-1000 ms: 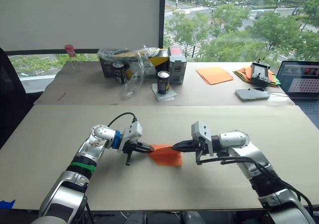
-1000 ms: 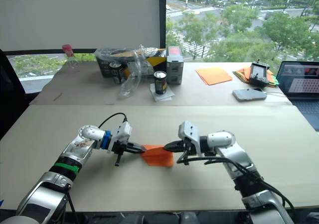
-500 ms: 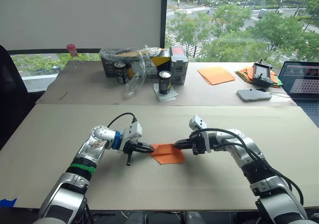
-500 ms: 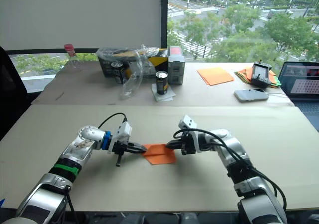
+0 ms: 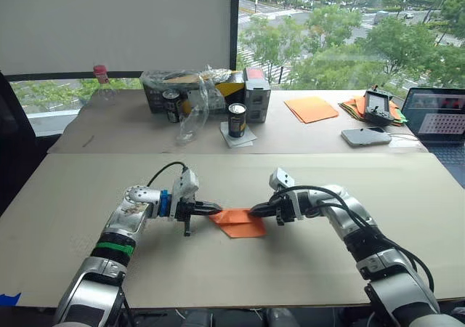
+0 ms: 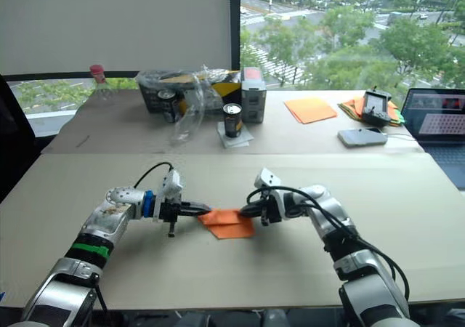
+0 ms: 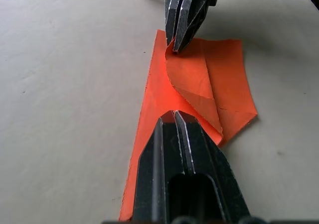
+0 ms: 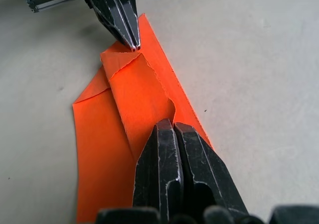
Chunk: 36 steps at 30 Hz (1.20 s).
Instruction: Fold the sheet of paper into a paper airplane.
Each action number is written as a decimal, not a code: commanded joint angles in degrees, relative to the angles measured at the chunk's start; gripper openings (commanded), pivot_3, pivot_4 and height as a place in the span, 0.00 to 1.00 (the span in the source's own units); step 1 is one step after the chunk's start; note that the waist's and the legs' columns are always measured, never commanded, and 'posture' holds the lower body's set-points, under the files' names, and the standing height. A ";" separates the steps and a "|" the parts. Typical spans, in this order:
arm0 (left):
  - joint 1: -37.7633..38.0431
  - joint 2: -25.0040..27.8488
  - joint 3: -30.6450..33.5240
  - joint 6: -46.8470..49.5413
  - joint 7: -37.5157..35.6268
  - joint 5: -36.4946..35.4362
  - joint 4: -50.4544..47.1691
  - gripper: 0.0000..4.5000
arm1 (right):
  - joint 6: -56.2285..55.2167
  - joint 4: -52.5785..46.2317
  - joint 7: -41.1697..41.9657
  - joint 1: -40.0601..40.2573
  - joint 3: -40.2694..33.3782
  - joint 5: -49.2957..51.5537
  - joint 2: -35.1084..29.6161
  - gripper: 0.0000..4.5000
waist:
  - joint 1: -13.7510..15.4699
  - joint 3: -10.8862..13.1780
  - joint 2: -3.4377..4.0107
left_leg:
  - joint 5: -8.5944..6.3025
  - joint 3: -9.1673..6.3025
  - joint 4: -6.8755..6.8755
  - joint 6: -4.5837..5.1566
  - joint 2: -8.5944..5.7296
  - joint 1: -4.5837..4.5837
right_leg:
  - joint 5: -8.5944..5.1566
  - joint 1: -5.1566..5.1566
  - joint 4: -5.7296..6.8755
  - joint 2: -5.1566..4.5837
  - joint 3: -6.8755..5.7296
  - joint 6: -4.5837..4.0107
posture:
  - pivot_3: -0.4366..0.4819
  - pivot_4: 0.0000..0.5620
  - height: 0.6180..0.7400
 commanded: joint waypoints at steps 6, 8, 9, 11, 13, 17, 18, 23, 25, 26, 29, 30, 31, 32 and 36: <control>3.63 -1.32 -1.81 6.49 1.09 -3.28 -12.93 0.00 | -0.12 0.10 -0.55 0.82 0.13 -1.24 0.21 0.00 | -0.22 -0.02 0.04 | 0.01 0.01 -0.01 -0.02 0.00 0.00 | 0.00 0.02 -0.04 -0.01 0.04 0.00 | 0.48 0.27 0.43; 4.39 -1.42 -3.12 5.51 1.42 -2.07 -13.27 0.00 | -0.04 -0.25 -0.66 1.13 0.12 -1.23 0.14 0.00 | -0.20 -0.02 0.04 | 0.01 0.00 -0.02 -0.03 0.00 0.00 | 0.00 0.01 -0.03 0.00 0.03 0.00 | 0.48 0.27 0.43; 4.59 -2.04 -3.24 5.21 2.62 -1.67 -12.61 0.00 | 0.03 -0.54 -0.69 1.31 0.05 -1.15 0.05 0.00 | -0.15 -0.02 0.04 | 0.01 0.00 -0.02 -0.03 0.00 0.00 | 0.00 0.00 -0.03 0.00 0.03 0.00 | 0.48 0.27 0.43; 4.67 -3.02 -3.18 4.78 4.35 -1.43 -11.15 0.00 | 0.06 -1.10 -0.67 1.63 -0.12 -0.98 -0.05 0.00 | -0.10 -0.02 0.04 | 0.01 0.00 -0.02 -0.03 0.00 0.00 | 0.00 0.01 -0.04 0.00 0.03 0.00 | 0.48 0.27 0.43; 5.01 -3.10 -4.69 1.91 4.74 0.85 -8.67 0.00 | 0.07 -2.44 -0.40 2.46 -0.56 -0.38 -0.24 0.00 | -0.07 -0.02 0.04 | 0.01 0.01 -0.02 -0.02 -0.01 0.00 | 0.00 0.02 -0.06 -0.01 0.04 0.00 | 0.48 0.27 0.43; 5.52 -2.84 -6.75 -1.17 4.96 3.58 -6.41 0.00 | 0.61 -5.07 0.04 4.09 -1.11 0.09 -0.99 0.00 | -0.02 -0.02 0.04 | 0.01 0.01 -0.02 -0.02 -0.01 -0.03 | 0.00 0.00 -0.07 -0.01 0.04 0.00 | 0.48 0.27 0.43; 6.19 -2.34 -7.90 -2.24 4.48 4.68 -6.41 0.00 | 0.65 -5.45 -0.05 4.33 -1.22 0.08 -1.06 0.00 | -0.01 -0.03 0.04 | 0.01 0.01 -0.02 -0.02 -0.01 -0.03 | 0.00 0.00 -0.07 -0.02 0.04 0.00 | 0.48 0.27 0.43; 8.20 -1.77 -9.85 -3.75 3.49 5.76 -7.04 0.00 | -0.77 -6.47 -2.34 4.98 -3.09 0.39 -0.29 0.00 | 0.02 -0.17 0.25 | -0.01 0.02 -0.03 -0.01 -0.01 -0.01 | 0.00 0.02 -0.11 -0.02 0.06 0.00 | 0.48 0.27 0.43; 7.99 -1.91 -9.61 -3.58 3.83 5.76 -6.51 0.00 | -0.45 -7.46 -3.16 5.09 -4.39 1.30 -0.35 0.14 | 0.09 -0.20 0.30 | -0.01 0.01 -0.03 -0.01 -0.01 -0.01 | 0.00 0.03 -0.11 -0.02 0.05 0.00 | 0.48 0.27 0.43; 7.74 -1.94 -9.48 -3.76 3.85 5.80 -5.97 0.00 | -0.08 -8.87 -3.24 5.33 -5.21 2.03 -0.84 0.20 | 0.11 -0.20 0.30 | -0.01 0.01 -0.03 -0.01 -0.01 -0.01 | 0.00 0.04 -0.10 -0.02 0.05 0.00 | 0.48 0.27 0.43; 7.33 -1.72 -9.24 -4.07 3.66 5.75 -5.29 0.00 | -0.92 -15.03 -3.84 7.08 -6.49 2.11 -3.15 0.42 | 0.29 -0.21 0.32 | -0.02 0.01 -0.03 0.01 -0.02 -0.01 | 0.00 0.03 -0.10 -0.03 0.05 0.00 | 0.48 0.27 0.43; 7.19 -1.65 -9.16 -4.14 3.56 5.71 -5.06 0.00 | 0.72 -17.87 -4.05 7.77 -7.10 3.24 -3.64 0.52 | 0.28 -0.21 0.32 | -0.02 0.02 -0.03 0.02 -0.03 -0.02 | 0.00 0.03 -0.11 -0.03 0.05 0.00 | 0.48 0.27 0.43; 7.01 -1.62 -9.05 -4.24 3.48 5.69 -4.77 0.00 | 2.71 -20.73 -4.57 8.39 -7.93 4.72 -3.84 0.58 | 0.29 -0.21 0.32 | -0.02 0.02 -0.03 0.02 -0.03 -0.02 | 0.00 0.03 -0.11 -0.03 0.05 0.00 | 0.48 0.27 0.43; 6.77 -1.66 -8.83 -4.24 3.47 5.57 -4.43 0.00 | 4.26 -23.43 -5.30 9.00 -8.69 5.82 -3.90 0.58 | 0.32 -0.21 0.33 | -0.02 0.02 -0.03 0.02 -0.03 -0.02 | 0.00 0.03 -0.12 -0.03 0.05 0.00 | 0.48 0.27 0.43; 5.42 -2.17 -7.89 -3.64 3.35 4.87 -3.14 0.00 | 9.08 -34.27 -12.10 13.45 -9.89 7.60 -1.92 0.58 | 0.47 -0.23 0.35 | -0.02 0.00 -0.06 0.02 0.00 -0.01 | 0.00 0.04 -0.11 -0.02 0.04 0.00 | 0.48 0.27 0.43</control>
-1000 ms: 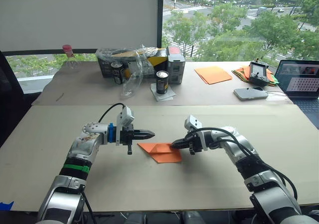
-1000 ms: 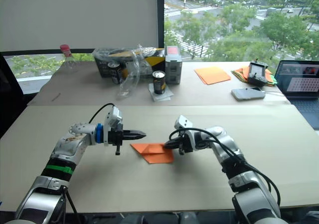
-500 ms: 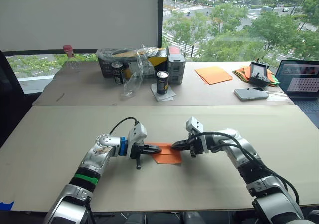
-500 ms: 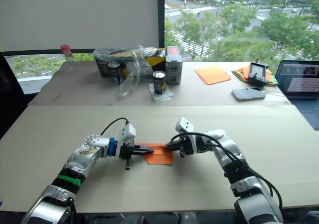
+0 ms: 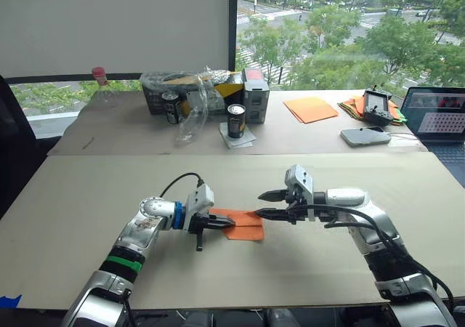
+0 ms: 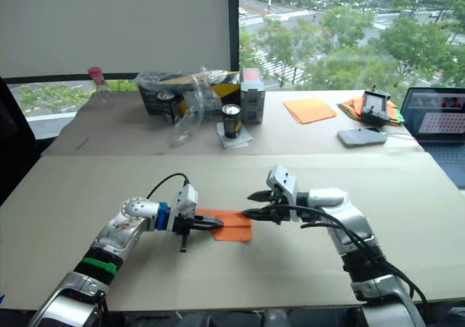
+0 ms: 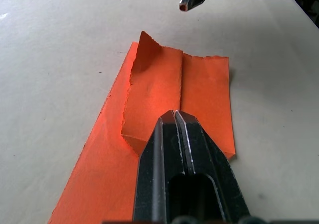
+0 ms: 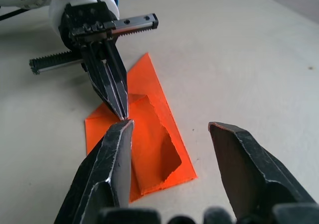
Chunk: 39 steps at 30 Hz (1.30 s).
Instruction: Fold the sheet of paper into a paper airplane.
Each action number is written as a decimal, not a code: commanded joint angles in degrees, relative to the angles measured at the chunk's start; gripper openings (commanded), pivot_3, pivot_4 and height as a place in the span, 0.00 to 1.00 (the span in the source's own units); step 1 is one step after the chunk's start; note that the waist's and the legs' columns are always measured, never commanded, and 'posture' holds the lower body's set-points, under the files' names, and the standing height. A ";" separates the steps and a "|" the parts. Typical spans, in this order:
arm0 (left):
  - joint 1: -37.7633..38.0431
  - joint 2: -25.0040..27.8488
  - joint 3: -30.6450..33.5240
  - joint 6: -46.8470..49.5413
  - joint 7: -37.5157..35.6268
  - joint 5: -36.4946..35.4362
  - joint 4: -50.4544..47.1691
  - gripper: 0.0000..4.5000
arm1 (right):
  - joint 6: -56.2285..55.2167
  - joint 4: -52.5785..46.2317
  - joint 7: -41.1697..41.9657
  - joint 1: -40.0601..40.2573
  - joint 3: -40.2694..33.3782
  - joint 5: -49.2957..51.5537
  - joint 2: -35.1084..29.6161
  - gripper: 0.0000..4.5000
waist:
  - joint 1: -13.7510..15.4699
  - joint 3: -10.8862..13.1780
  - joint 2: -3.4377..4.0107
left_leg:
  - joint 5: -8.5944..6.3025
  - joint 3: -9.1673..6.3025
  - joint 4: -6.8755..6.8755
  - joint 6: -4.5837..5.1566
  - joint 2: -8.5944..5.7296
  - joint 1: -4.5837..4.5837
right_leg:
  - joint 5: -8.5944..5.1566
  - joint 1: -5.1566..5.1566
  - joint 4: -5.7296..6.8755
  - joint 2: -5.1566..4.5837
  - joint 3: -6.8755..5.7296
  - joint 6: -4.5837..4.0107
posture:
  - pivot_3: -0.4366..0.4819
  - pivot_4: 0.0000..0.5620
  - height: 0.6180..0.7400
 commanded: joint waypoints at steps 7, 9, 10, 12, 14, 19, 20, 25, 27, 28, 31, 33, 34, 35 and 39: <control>-0.24 0.01 -1.13 0.18 -0.64 1.54 2.86 0.00 | 0.75 -10.51 -16.57 10.32 2.91 -4.24 6.48 0.16 | 0.75 -0.01 0.00 | 0.00 0.02 0.02 0.00 -0.04 0.00 | 0.00 0.00 0.01 -0.01 0.04 0.00 | 0.48 0.27 0.43; 0.17 0.29 -1.84 -1.09 -1.06 2.37 2.92 0.00 | -1.71 -10.06 -18.80 11.94 3.99 -6.33 7.15 0.01 | 0.76 -0.01 0.00 | 0.00 0.02 0.02 0.00 -0.04 0.01 | 0.00 0.00 0.01 0.00 0.03 0.00 | 0.48 0.27 0.43; 0.36 0.33 -1.86 -0.92 -1.21 2.25 2.80 0.00 | -1.36 -10.16 -19.49 12.70 3.86 -5.94 7.89 0.00 | 0.74 -0.01 0.01 | 0.00 0.03 0.01 0.00 -0.04 0.01 | 0.00 -0.01 0.01 -0.01 0.04 0.00 | 0.48 0.27 0.43; 0.60 0.63 -2.04 -1.01 -1.48 2.41 3.09 0.00 | -2.39 -9.21 -21.38 15.17 4.09 -5.86 9.84 0.00 | 0.72 -0.01 0.01 | 0.00 0.03 0.01 0.00 -0.04 0.01 | 0.00 0.00 0.01 0.00 0.05 0.00 | 0.48 0.27 0.43; 0.60 0.73 -1.96 -1.01 -1.48 2.35 3.37 0.00 | -2.73 -9.08 -21.95 16.60 4.71 -5.74 10.82 0.00 | 0.72 -0.02 0.02 | 0.00 0.03 0.01 0.00 -0.04 0.03 | 0.00 0.01 0.02 0.01 0.05 0.00 | 0.48 0.27 0.43; 0.11 0.57 -1.57 -0.82 -1.36 2.07 3.91 0.00 | -3.28 -8.40 -23.77 18.13 6.00 -7.34 11.45 0.00 | 0.67 -0.07 0.02 | -0.01 0.03 -0.05 0.03 -0.02 0.29 | -0.01 0.27 -0.03 0.04 0.03 0.01 | 0.48 0.27 0.43; 0.02 0.53 -1.57 -0.88 -1.38 2.09 4.09 0.00 | -3.28 -8.12 -24.48 18.33 5.93 -7.78 11.40 0.00 | 0.67 -0.07 0.02 | -0.02 0.03 -0.13 0.03 -0.01 0.46 | -0.02 0.45 -0.09 0.05 0.02 0.02 | 0.48 0.27 0.43; -0.35 0.41 -1.49 -1.06 -1.49 1.95 4.78 0.00 | -2.96 -7.96 -27.70 20.54 3.86 -9.15 9.71 0.00 | 0.75 -0.13 0.06 | -0.10 -0.02 -0.29 0.17 0.03 0.90 | -0.04 1.08 -0.56 0.09 -0.10 0.05 | 0.48 0.27 0.43; -0.60 0.37 -1.41 -1.21 -1.60 1.93 5.28 0.00 | -3.62 -8.56 -27.91 22.15 3.00 -9.17 8.32 0.00 | 1.08 -0.17 0.10 | -0.10 -0.03 -0.38 0.18 0.01 1.04 | -0.01 1.28 -0.72 0.08 -0.11 0.09 | 0.48 0.27 0.43; -0.69 0.34 -1.37 -1.28 -1.65 1.91 5.50 0.00 | -4.07 -8.84 -28.05 22.89 2.51 -9.04 7.81 0.00 | 1.20 -0.18 0.10 | -0.12 -0.05 -0.42 0.21 0.00 1.19 | -0.01 1.45 -0.79 0.08 -0.11 0.12 | 0.48 0.27 0.43; -0.95 0.24 -1.38 -1.93 -1.73 2.15 6.18 0.00 | -4.89 -10.37 -27.79 25.23 0.72 -7.67 6.35 0.00 | 1.37 -0.18 0.09 | -0.20 -0.07 -0.53 0.32 -0.04 1.65 | -0.11 1.93 -0.99 0.05 -0.09 0.29 | 0.48 0.27 0.43; -1.09 0.11 -1.34 -2.22 -1.71 2.21 6.52 0.00 | -5.14 -11.40 -28.12 26.46 -0.31 -7.47 5.66 0.00 | 1.35 -0.20 0.10 | -0.20 -0.07 -0.61 0.33 -0.04 1.71 | -0.12 2.02 -1.05 0.05 -0.08 0.31 | 0.48 0.27 0.43; -1.22 -0.01 -1.30 -2.29 -1.66 2.22 6.71 0.00 | -5.07 -11.78 -28.21 26.92 -0.81 -7.34 5.41 0.00 | 1.32 -0.21 0.11 | -0.20 -0.07 -0.64 0.33 -0.04 1.71 | -0.12 2.02 -1.04 0.05 -0.07 0.30 | 0.48 0.27 0.43; -1.36 -0.16 -1.26 -2.32 -1.62 2.21 6.92 0.00 | -5.46 -12.11 -28.27 27.21 -1.19 -7.42 5.14 0.00 | 1.33 -0.23 0.13 | -0.20 -0.07 -0.68 0.33 -0.03 1.72 | -0.12 2.02 -1.04 0.05 -0.07 0.30 | 0.48 0.27 0.43; -1.59 -0.72 -1.36 -2.64 -1.53 2.29 7.50 0.00 | -8.20 -13.65 -28.25 26.81 -1.87 -7.47 4.85 0.00 | 1.42 -0.25 0.14 | -0.20 -0.07 -0.70 0.33 -0.04 1.71 | -0.12 2.01 -1.05 0.03 -0.06 0.30 | 0.48 0.27 0.43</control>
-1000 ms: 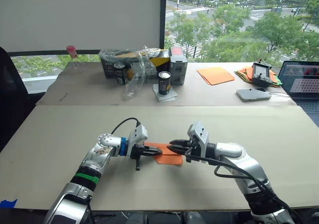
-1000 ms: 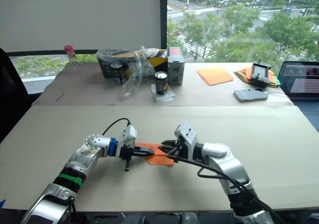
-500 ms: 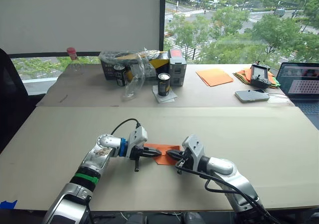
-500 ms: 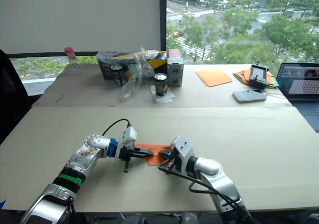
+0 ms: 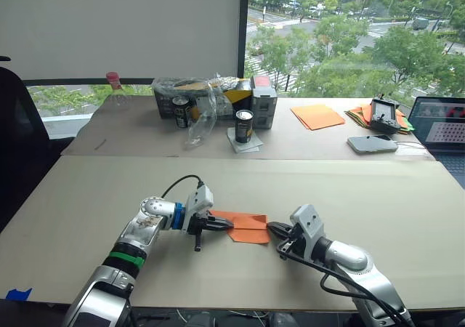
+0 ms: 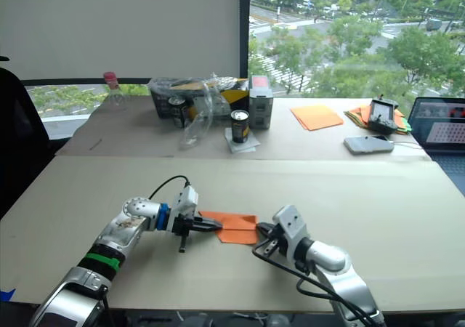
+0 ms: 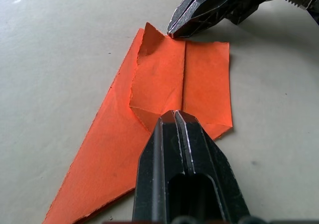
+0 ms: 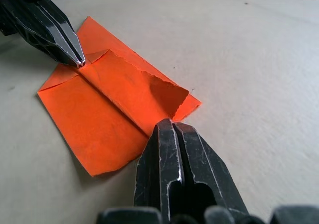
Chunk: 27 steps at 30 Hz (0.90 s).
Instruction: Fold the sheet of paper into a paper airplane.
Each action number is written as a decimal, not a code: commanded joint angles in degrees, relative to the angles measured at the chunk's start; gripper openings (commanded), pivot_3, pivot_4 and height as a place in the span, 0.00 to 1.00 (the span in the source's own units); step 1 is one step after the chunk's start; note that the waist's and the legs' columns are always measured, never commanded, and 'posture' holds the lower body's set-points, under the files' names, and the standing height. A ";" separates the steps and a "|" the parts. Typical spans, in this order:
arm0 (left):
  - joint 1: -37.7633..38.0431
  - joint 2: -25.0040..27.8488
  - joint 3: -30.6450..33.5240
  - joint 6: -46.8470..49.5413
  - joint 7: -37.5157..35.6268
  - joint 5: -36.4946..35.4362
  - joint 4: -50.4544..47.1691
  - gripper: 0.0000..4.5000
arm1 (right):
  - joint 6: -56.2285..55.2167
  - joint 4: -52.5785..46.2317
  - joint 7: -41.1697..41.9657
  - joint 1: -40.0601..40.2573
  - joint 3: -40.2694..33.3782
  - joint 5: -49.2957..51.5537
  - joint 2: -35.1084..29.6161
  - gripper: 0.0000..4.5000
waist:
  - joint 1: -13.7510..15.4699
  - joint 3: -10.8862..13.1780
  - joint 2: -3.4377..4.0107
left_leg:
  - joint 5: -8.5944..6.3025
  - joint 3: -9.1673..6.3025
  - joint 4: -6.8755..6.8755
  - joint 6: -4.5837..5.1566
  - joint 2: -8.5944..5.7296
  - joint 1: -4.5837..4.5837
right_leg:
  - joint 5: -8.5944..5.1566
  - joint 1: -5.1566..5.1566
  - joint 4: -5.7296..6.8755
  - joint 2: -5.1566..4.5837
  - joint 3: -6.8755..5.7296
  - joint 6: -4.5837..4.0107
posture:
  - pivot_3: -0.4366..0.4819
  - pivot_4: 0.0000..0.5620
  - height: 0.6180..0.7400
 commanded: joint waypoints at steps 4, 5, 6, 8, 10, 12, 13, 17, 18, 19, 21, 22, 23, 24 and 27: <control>0.61 -0.58 -1.07 0.40 0.52 1.53 0.91 0.00 | -6.09 -4.47 -1.66 -4.17 -0.32 -2.42 0.04 0.00 | -0.13 0.01 0.01 | 0.00 0.01 0.00 0.00 -0.01 -0.03 | 0.00 -0.06 0.00 -0.01 0.03 0.00 | 0.48 0.27 0.43; 0.74 -0.62 -1.02 0.56 0.56 1.43 0.72 0.00 | -6.36 -4.78 -1.75 -5.10 0.49 -3.15 0.11 0.00 | -0.22 0.01 0.01 | 0.00 0.02 -0.01 0.00 -0.01 -0.03 | 0.00 -0.06 0.01 -0.01 0.03 0.00 | 0.48 0.27 0.43; 0.84 -0.64 -0.97 0.73 0.60 1.36 0.58 0.00 | -6.52 -4.79 -1.82 -5.79 1.13 -3.76 0.27 0.00 | -0.23 0.01 0.01 | 0.00 0.02 -0.03 0.00 -0.01 -0.03 | 0.00 -0.08 0.01 0.00 0.04 0.00 | 0.48 0.27 0.43; 0.95 -0.62 -0.88 0.86 0.64 1.36 0.38 0.00 | -6.54 -4.20 -2.14 -6.54 1.98 -4.44 0.73 0.00 | -0.13 0.01 0.01 | 0.00 0.00 -0.12 0.00 0.00 -0.03 | -0.01 -0.08 -0.03 0.00 0.01 0.01 | 0.48 0.27 0.43; 1.00 -0.63 -0.77 1.08 0.71 1.33 0.21 0.00 | -6.53 -3.48 -2.32 -6.77 2.46 -4.65 1.22 0.00 | 0.02 0.01 0.01 | 0.00 -0.02 -0.20 0.00 0.00 -0.03 | -0.01 -0.07 -0.13 0.00 -0.02 0.01 | 0.48 0.27 0.43; 1.03 -0.57 -0.68 1.21 0.83 1.37 0.07 0.00 | -6.68 -1.89 -2.35 -6.68 3.54 -5.16 1.91 0.00 | -0.03 0.01 0.01 | 0.00 -0.01 -0.21 0.00 -0.02 -0.05 | 0.00 -0.08 -0.19 0.00 0.01 0.01 | 0.48 0.27 0.43; 1.02 -0.56 -0.64 1.20 0.90 1.40 0.03 0.00 | -6.62 -1.14 -2.50 -6.58 4.05 -5.47 2.22 0.00 | -0.04 0.01 0.01 | 0.00 0.00 -0.21 0.00 -0.03 -0.05 | 0.00 -0.07 -0.21 0.00 0.02 0.01 | 0.48 0.27 0.43; 0.72 -0.61 -0.59 1.75 0.91 1.39 0.11 0.00 | -6.71 2.78 -3.09 -6.90 5.36 -6.94 3.34 0.00 | -0.06 0.01 0.01 | 0.00 0.00 -0.21 0.00 -0.03 -0.03 | 0.00 -0.08 -0.19 0.00 0.01 0.01 | 0.48 0.27 0.43; 0.65 -0.62 -0.66 1.87 0.83 1.40 0.11 0.00 | -6.70 3.52 -3.12 -7.14 5.48 -7.18 3.43 0.00 | -0.07 0.01 0.01 | 0.00 0.00 -0.21 0.00 -0.03 -0.04 | 0.00 -0.08 -0.19 0.00 0.01 0.01 | 0.48 0.27 0.43; 0.52 -0.65 -0.72 1.98 0.73 1.40 0.09 0.00 | -7.01 4.17 -3.08 -7.36 5.52 -7.44 3.49 0.00 | -0.07 0.01 0.01 | 0.00 0.00 -0.21 0.00 -0.03 -0.04 | 0.00 -0.08 -0.19 0.00 0.02 0.01 | 0.48 0.27 0.43; 0.28 -0.75 -0.72 2.01 0.70 1.39 0.16 0.00 | -7.26 4.69 -2.34 -7.23 5.61 -7.50 3.21 0.00 | -0.09 0.01 0.01 | 0.00 0.00 -0.21 0.00 -0.03 -0.04 | 0.00 -0.07 -0.20 0.00 0.02 0.01 | 0.48 0.27 0.43; 0.18 -0.79 -0.71 1.98 0.72 1.41 0.24 0.00 | -7.27 4.81 -1.93 -7.08 5.67 -7.44 3.04 0.00 | -0.09 0.01 0.01 | 0.00 0.00 -0.21 0.00 -0.03 -0.04 | 0.00 -0.07 -0.20 0.00 0.02 0.01 | 0.48 0.27 0.43; 0.13 -0.82 -0.70 1.95 0.74 1.43 0.29 0.00 | -7.22 4.87 -1.64 -6.98 5.70 -7.40 2.93 0.00 | -0.08 0.01 0.01 | 0.00 -0.01 -0.21 0.00 -0.03 -0.04 | 0.00 -0.08 -0.19 0.00 0.01 0.01 | 0.48 0.27 0.43; -0.06 -0.91 -0.63 1.80 0.80 1.45 0.54 0.00 | -7.68 4.48 -0.43 -6.07 6.28 -7.32 2.23 0.00 | -0.07 0.01 0.01 | 0.00 -0.01 -0.21 0.00 -0.03 -0.04 | 0.00 -0.08 -0.19 0.00 0.01 0.01 | 0.48 0.27 0.43; -0.46 -1.17 -0.45 1.33 1.01 1.47 1.02 0.00 | -8.54 4.17 0.42 -4.14 7.36 -9.04 0.31 0.00 | 0.03 0.01 0.01 | 0.00 -0.01 -0.21 0.00 -0.03 -0.03 | 0.00 -0.04 -0.22 0.00 0.01 0.01 | 0.48 0.27 0.43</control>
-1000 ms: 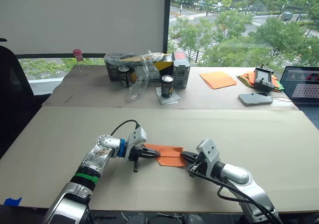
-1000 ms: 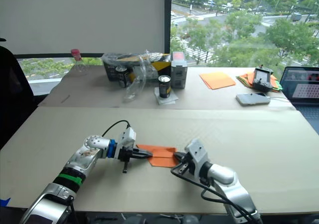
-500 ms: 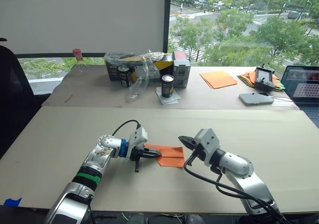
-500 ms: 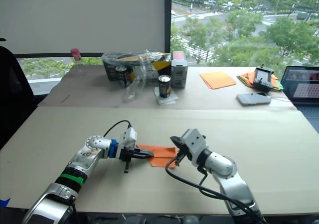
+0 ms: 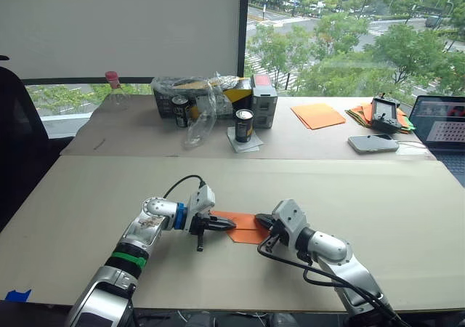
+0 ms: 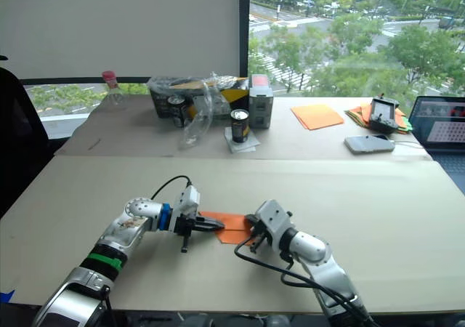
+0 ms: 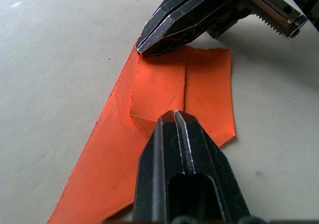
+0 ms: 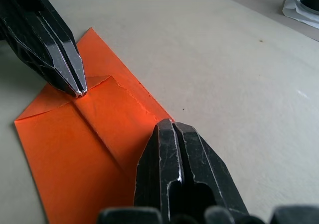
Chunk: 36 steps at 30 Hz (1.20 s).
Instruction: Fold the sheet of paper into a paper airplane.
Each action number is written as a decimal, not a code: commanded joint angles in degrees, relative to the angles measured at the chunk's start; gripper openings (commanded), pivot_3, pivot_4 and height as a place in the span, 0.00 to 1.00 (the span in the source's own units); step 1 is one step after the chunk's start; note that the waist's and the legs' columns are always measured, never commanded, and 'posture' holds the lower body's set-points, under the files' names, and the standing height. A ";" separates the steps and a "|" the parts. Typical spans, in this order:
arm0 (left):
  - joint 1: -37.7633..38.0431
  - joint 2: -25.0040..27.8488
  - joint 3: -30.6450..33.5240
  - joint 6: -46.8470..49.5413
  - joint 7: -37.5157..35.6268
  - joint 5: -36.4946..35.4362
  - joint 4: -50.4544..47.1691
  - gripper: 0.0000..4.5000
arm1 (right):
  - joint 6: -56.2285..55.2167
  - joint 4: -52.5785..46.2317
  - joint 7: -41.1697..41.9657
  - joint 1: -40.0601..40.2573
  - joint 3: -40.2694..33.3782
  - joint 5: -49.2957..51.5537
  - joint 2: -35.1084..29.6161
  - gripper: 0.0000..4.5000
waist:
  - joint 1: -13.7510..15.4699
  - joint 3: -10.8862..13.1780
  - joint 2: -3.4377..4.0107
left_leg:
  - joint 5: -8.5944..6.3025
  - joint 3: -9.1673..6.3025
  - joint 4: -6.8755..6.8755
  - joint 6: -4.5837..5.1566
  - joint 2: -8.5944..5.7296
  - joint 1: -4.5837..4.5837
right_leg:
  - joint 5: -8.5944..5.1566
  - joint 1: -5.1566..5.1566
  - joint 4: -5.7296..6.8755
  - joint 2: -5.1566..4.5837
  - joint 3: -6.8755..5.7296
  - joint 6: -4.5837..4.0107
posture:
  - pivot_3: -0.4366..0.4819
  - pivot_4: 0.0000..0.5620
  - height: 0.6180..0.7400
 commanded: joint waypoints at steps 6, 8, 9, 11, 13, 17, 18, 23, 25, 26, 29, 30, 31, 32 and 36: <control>-0.55 -0.40 -0.46 0.07 1.04 1.50 1.76 0.00 | -1.11 -0.77 -0.83 2.96 -1.43 -2.44 -3.45 0.00 | 0.26 0.00 0.00 | 0.00 -0.01 0.00 0.00 0.00 0.02 | 0.00 0.05 -0.02 0.00 -0.01 0.01 | 0.48 0.27 0.43; -0.53 -0.45 -0.45 0.07 1.08 1.54 1.82 0.00 | -1.78 -2.02 0.32 3.43 -2.08 -1.02 -3.87 0.00 | 0.38 0.00 0.00 | 0.00 -0.01 0.01 0.00 -0.01 0.01 | 0.00 0.05 -0.04 0.00 0.00 0.01 | 0.48 0.27 0.43; -0.51 -0.46 -0.47 0.10 1.04 1.55 1.83 0.00 | -2.18 -2.85 1.11 3.64 -2.24 -0.21 -4.02 0.00 | 0.40 0.00 0.00 | 0.00 -0.01 0.01 0.00 -0.01 0.01 | 0.01 0.05 -0.05 -0.01 0.00 0.02 | 0.48 0.27 0.43; -0.53 -0.51 -0.54 0.05 1.00 1.61 1.89 0.00 | -2.45 -4.13 1.77 3.75 -2.07 0.01 -4.50 0.00 | 0.40 0.00 0.00 | 0.00 -0.01 0.00 0.00 -0.01 0.01 | 0.01 0.05 -0.05 0.00 0.00 0.02 | 0.48 0.27 0.43; -0.59 -0.62 -0.50 0.13 1.05 1.55 1.85 0.00 | -3.19 -4.66 1.80 3.30 -2.47 -0.37 -5.10 0.00 | 0.29 0.00 0.00 | 0.00 -0.01 -0.01 0.00 0.00 0.01 | 0.01 0.03 -0.04 0.00 0.00 0.02 | 0.48 0.27 0.43; -0.62 -0.68 -0.12 0.39 1.28 1.24 1.38 0.00 | -2.79 -6.02 3.70 1.39 -4.79 2.31 -6.45 0.00 | 0.25 0.01 -0.01 | 0.00 0.00 -0.01 0.00 -0.01 -0.02 | 0.00 0.00 -0.04 0.00 0.01 0.02 | 0.48 0.27 0.43; -0.62 -0.71 0.01 0.42 1.35 1.13 1.29 0.00 | -2.58 -6.38 4.41 0.97 -5.29 3.12 -6.77 0.00 | 0.23 0.01 0.00 | 0.00 0.00 -0.01 0.00 -0.01 -0.02 | 0.01 0.00 -0.05 0.00 0.01 0.02 | 0.48 0.27 0.43; -0.37 -0.86 0.79 2.11 0.85 -0.62 -1.56 0.00 | -4.87 -7.46 10.32 -1.37 -5.97 4.44 -11.31 0.00 | 0.19 0.03 -0.01 | 0.00 -0.01 -0.04 0.00 0.00 -0.06 | 0.01 -0.03 -0.07 0.00 0.00 0.02 | 0.48 0.27 0.43; -0.57 -0.81 1.93 3.87 1.21 -2.04 -3.76 0.00 | -3.29 -7.64 13.43 -2.10 -5.99 6.75 -12.74 0.00 | 0.16 0.05 -0.02 | 0.00 -0.01 -0.04 0.00 0.00 -0.09 | 0.01 -0.05 -0.10 0.00 -0.01 0.02 | 0.48 0.27 0.43; -0.60 -0.45 2.58 4.86 1.45 -2.71 -5.62 0.00 | -1.58 -7.48 14.37 -2.64 -6.44 8.34 -12.86 0.00 | 0.11 0.08 -0.05 | 0.00 -0.01 -0.06 0.00 0.01 -0.11 | 0.01 -0.05 -0.13 0.00 -0.02 0.02 | 0.48 0.27 0.43; -0.30 0.76 4.86 8.86 2.57 -5.11 -11.50 0.00 | 1.84 -6.90 15.64 -4.00 -7.64 11.77 -12.89 0.00 | -0.28 0.19 -0.05 | 0.00 -0.03 -0.07 0.00 0.04 -0.26 | 0.02 -0.15 -0.19 0.00 -0.04 0.01 | 0.48 0.27 0.43; -0.18 1.31 5.83 10.42 3.16 -6.06 -13.48 0.00 | 2.51 -6.66 16.01 -4.47 -7.81 12.36 -13.10 0.00 | -0.40 0.20 -0.05 | 0.00 -0.04 -0.07 0.00 0.04 -0.31 | 0.03 -0.19 -0.22 0.00 -0.04 0.01 | 0.48 0.27 0.43; 0.05 1.71 6.41 11.61 3.70 -6.71 -15.07 0.00 | 2.95 -6.60 16.25 -4.67 -7.94 12.77 -13.34 0.00 | -0.47 0.21 -0.05 | 0.00 -0.04 -0.07 0.00 0.04 -0.32 | 0.04 -0.19 -0.25 0.00 -0.04 0.01 | 0.48 0.27 0.43; 0.38 2.35 6.90 13.01 4.05 -7.44 -16.82 0.00 | 3.29 -6.55 16.62 -4.78 -8.00 13.01 -13.64 0.00 | -0.48 0.21 -0.05 | 0.00 -0.05 -0.10 0.01 0.04 -0.33 | 0.04 -0.19 -0.32 0.01 -0.04 0.01 | 0.48 0.27 0.43; 2.11 6.60 10.24 17.76 6.40 -9.53 -24.05 0.00 | 1.25 -4.27 17.80 -6.92 -8.21 12.07 -14.76 0.00 | -0.58 0.23 -0.02 | -0.01 -0.05 -0.15 0.02 0.04 -0.32 | 0.05 -0.19 -0.43 0.01 -0.02 0.02 | 0.48 0.27 0.43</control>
